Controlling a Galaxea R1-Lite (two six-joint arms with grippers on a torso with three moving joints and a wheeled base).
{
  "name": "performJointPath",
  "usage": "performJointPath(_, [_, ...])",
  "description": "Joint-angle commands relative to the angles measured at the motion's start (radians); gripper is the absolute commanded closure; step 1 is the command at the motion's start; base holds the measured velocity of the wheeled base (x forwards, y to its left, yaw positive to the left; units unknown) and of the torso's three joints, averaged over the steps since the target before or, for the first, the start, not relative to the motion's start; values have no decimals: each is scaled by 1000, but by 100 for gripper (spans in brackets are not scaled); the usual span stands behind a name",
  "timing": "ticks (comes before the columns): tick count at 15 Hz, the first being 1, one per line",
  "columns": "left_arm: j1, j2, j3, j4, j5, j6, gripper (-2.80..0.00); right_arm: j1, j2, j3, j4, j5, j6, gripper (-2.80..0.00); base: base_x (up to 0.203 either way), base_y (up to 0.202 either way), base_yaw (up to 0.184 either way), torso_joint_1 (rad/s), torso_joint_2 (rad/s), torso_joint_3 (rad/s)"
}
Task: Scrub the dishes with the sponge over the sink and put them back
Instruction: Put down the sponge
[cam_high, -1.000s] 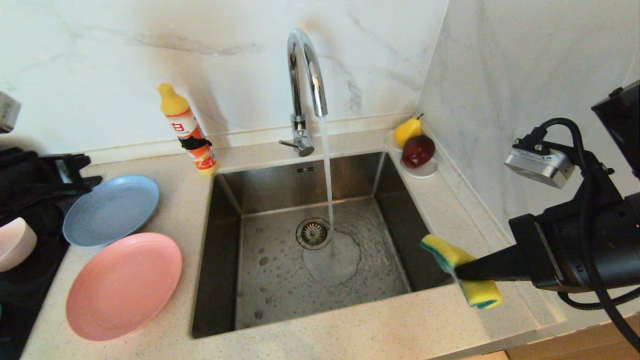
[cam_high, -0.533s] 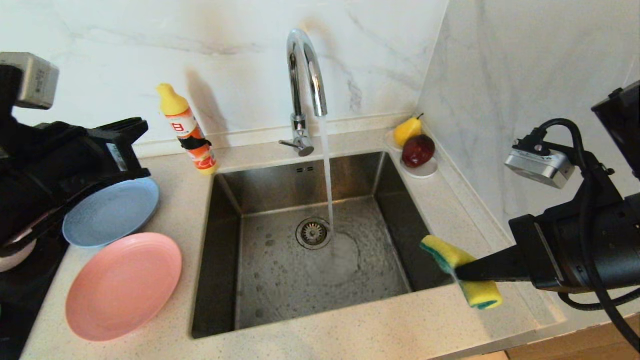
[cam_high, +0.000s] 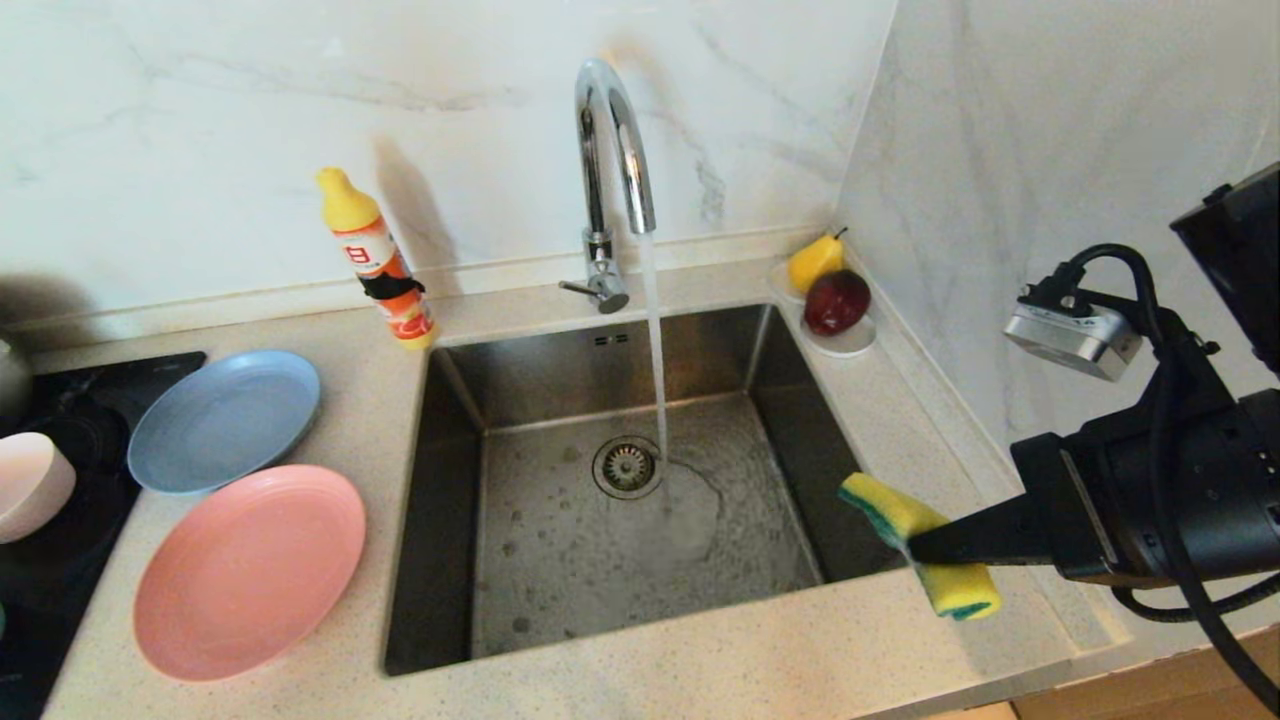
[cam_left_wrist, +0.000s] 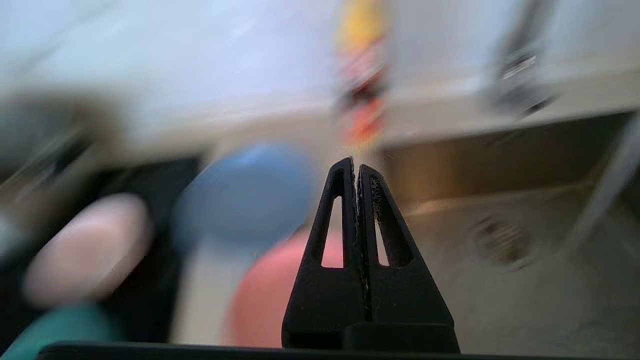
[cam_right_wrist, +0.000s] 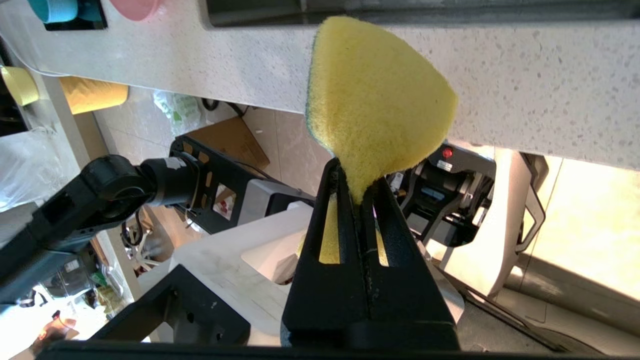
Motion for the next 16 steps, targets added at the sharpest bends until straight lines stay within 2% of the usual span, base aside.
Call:
performJointPath(1, [52, -278, 95, 152, 108, -2, 0, 1, -15, 9, 5, 2, 3, 0, 0, 0, 0, 0, 0, 0])
performJointPath(3, [104, -406, 154, 278, 147, -15, 0, 2, -19, 9, 7, 2, 3, 0, 0, 0, 0, 0, 0, 0])
performJointPath(4, [123, -462, 197, 324, 135, -17, 0, 2, -22, 9, 8, 0, 3, 0, 0, 0, 0, 0, 0, 0])
performJointPath(5, [138, -497, 252, 349, 79, -23, 0, 3, -22, 9, 10, 0, 3, 0, 0, 0, 0, 0, 0, 0])
performJointPath(7, [151, -614, 327, 381, -91, -28, 0, 4, -28, 12, 11, -6, 3, 0, 0, 0, 0, 0, 0, 0])
performJointPath(8, [154, -660, 354, 408, -201, -28, 0, 2, -28, 16, 9, -7, 3, 0, 0, 0, 0, 0, 0, 0])
performJointPath(9, [157, -676, 359, 465, -278, -32, 0, 3, -30, 25, 6, -7, 3, 0, 0, 0, 0, 0, 0, 0])
performJointPath(10, [158, -674, 366, 490, -309, -42, 0, 5, -31, 26, 5, -7, 2, 0, 0, 0, 0, 0, 0, 0])
performJointPath(12, [159, -674, 400, 466, -376, -56, 0, 7, -31, 24, 5, -16, -2, 0, 0, 0, 0, 0, 0, 0])
performJointPath(16, [159, -674, 405, 447, -373, -67, 0, 8, -28, 29, 11, -109, -44, 0, 0, 0, 0, 0, 0, 0])
